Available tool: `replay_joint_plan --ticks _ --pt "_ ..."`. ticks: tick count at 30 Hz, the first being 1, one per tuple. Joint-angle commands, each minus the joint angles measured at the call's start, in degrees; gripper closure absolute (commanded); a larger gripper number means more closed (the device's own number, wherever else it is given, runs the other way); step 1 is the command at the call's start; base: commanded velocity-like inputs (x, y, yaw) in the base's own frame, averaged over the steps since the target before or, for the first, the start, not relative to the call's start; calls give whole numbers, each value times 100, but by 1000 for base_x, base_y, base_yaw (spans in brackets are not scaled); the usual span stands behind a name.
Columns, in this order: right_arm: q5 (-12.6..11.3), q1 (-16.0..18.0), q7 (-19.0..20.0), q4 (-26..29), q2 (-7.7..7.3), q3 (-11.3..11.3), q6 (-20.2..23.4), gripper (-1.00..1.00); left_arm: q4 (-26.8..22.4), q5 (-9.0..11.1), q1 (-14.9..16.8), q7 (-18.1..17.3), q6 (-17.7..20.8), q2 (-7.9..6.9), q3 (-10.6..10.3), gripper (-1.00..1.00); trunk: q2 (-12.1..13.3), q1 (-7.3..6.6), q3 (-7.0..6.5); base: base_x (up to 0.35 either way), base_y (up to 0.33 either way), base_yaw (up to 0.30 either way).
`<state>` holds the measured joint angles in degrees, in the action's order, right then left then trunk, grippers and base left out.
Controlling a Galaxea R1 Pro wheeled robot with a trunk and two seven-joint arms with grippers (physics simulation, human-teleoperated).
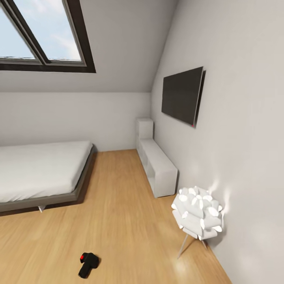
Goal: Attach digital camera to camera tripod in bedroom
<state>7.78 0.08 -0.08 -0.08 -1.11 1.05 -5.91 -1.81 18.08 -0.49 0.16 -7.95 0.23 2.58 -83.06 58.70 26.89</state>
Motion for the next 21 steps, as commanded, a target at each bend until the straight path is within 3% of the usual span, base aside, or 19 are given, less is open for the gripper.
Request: replay_joint_plan --ticks 1,12,21 --pt "53 1 -1 -1 -1 13 -15 -100 -10 11 -3 2 -9 2 23 -100 -2 3 4 247 -231 0" --pt "59 1 -1 -1 -3 9 -15 -100 -10 11 -3 2 -26 -2 26 -100 -2 3 4 259 -210 0" --pt "58 1 -1 -1 -3 6 -15 -100 -12 11 -3 2 -30 -5 45 -100 -2 3 4 311 -41 0"
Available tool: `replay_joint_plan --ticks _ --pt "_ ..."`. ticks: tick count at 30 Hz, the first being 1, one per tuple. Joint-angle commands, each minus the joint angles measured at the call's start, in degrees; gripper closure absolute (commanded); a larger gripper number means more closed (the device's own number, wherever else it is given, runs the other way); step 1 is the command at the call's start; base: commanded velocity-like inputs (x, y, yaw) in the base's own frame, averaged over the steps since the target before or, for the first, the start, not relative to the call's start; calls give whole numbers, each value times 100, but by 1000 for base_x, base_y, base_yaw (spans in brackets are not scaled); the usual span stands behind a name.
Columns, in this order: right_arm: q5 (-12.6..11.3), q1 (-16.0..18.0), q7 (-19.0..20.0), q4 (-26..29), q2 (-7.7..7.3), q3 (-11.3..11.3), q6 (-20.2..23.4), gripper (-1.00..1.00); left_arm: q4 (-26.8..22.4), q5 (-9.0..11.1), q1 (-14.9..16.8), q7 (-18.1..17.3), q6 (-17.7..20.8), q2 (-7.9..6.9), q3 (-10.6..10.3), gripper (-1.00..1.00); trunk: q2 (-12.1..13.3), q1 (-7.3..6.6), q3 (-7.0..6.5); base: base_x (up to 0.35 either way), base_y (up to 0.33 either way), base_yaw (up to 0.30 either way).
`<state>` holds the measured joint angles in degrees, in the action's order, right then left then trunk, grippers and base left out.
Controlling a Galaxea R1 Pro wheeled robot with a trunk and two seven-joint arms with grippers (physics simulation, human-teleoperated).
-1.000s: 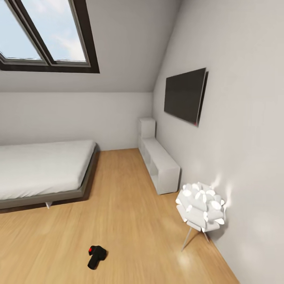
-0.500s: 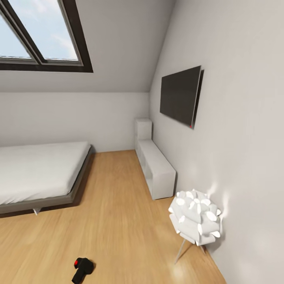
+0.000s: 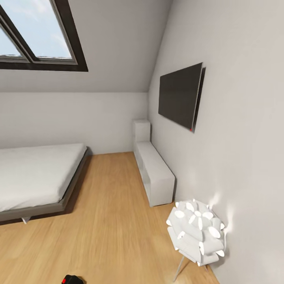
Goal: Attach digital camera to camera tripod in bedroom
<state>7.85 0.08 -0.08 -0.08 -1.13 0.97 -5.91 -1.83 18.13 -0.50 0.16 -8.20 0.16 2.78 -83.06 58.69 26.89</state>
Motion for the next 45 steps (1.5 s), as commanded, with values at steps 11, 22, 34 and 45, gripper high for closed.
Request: replay_joint_plan --ticks 11,22,34,45 --pt "92 1 -1 -1 -9 8 -20 -100 -9 14 -3 2 -5 1 38 -100 -2 3 4 321 -1 0" --pt "94 1 -1 -1 -10 8 -21 -100 -10 15 -3 2 -10 1 39 -100 -2 3 4 322 0 0" --pt "94 1 -1 -1 -8 0 -23 -100 -10 23 -3 2 -15 1 47 -100 -2 3 4 322 0 0" --pt "82 1 -32 -1 19 7 -21 -100 -10 24 -3 2 -23 1 48 -100 -2 3 4 275 0 0"
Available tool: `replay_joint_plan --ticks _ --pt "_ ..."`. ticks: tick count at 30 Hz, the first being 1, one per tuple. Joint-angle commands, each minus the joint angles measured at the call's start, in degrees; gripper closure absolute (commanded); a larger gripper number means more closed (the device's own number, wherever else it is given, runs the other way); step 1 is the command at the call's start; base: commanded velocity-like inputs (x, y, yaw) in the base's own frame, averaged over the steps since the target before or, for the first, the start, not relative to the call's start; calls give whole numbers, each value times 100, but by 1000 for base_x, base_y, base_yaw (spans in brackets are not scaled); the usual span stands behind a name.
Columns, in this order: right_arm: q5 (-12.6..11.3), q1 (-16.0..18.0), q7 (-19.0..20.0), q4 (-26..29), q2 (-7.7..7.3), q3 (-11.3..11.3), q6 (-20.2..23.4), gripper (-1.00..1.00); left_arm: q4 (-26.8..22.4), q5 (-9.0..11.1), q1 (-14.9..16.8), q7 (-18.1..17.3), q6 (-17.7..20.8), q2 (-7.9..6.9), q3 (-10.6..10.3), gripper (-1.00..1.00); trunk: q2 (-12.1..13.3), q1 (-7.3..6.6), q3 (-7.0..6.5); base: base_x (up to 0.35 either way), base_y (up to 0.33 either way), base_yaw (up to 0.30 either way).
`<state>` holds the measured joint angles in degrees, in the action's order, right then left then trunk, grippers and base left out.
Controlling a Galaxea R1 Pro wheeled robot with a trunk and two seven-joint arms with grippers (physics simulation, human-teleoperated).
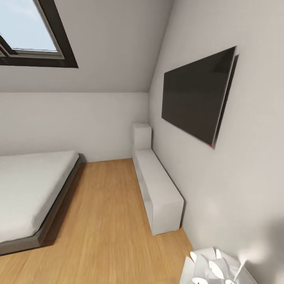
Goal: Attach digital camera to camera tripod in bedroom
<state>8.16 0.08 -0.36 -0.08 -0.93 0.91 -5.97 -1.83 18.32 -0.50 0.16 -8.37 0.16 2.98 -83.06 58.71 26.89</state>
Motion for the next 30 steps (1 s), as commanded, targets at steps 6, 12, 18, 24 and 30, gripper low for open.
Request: replay_joint_plan --ticks 6,12,18,24,30 --pt "37 1 -40 -1 6 14 -18 -100 -10 5 -2 2 -6 2 37 -100 -2 2 4 59 0 134" --pt "33 1 -43 -1 2 14 -18 -100 -10 18 -3 2 -13 2 58 -100 -2 2 4 5 0 259" --pt "27 1 -43 -1 2 19 -14 -100 -16 42 -2 2 -9 -5 70 -100 -2 2 4 1 0 270" --pt "33 1 -43 -1 18 -3 -4 -100 -18 106 -2 2 -7 0 81 -100 -2 2 4 0 0 273" --pt "46 1 -43 -1 8 -16 19 -100 -19 316 -2 2 -7 -4 81 -100 -2 2 4 0 0 274"
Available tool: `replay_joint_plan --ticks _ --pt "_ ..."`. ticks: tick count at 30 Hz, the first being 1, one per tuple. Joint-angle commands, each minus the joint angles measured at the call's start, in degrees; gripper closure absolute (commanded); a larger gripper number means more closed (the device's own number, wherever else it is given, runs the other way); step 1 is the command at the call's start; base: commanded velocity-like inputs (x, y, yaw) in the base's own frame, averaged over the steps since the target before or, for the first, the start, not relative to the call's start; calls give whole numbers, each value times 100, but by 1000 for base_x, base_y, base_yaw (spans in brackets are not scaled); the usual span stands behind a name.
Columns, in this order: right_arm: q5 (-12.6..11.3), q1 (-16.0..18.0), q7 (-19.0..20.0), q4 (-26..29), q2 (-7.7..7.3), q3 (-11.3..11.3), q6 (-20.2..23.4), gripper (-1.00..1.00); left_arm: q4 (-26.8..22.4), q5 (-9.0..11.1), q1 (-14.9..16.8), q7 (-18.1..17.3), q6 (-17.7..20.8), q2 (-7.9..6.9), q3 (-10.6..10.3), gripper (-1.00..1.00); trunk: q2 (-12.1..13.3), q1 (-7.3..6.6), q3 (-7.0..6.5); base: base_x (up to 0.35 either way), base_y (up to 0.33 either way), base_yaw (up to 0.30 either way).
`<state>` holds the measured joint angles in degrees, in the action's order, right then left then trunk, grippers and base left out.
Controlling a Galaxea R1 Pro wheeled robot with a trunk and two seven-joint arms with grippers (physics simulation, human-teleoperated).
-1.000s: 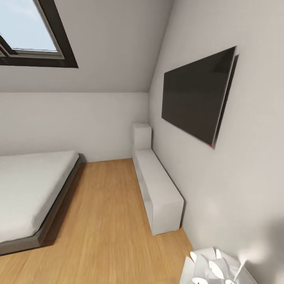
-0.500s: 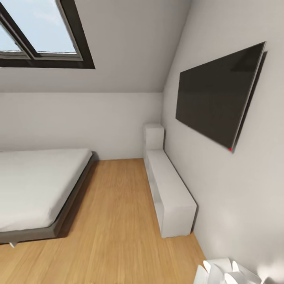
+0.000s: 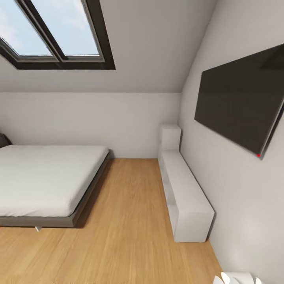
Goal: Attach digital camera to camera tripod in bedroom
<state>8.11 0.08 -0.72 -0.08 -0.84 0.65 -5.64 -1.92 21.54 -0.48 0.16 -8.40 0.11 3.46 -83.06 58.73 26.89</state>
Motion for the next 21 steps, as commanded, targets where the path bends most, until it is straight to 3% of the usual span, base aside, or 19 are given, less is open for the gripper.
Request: replay_joint_plan --ticks 1,10,21 --pt "58 1 -7 -1 -5 12 -10 -100 -10 94 -2 2 -4 0 33 -100 -2 0 4 0 0 274" --pt "40 1 -7 -1 -28 48 -42 -100 -10 589 -4 2 -7 -5 25 -100 -2 0 4 0 0 274" --pt "31 1 -7 -1 -48 42 -51 -100 -8 668 -4 9 -10 -18 23 -100 -2 0 4 0 0 274"
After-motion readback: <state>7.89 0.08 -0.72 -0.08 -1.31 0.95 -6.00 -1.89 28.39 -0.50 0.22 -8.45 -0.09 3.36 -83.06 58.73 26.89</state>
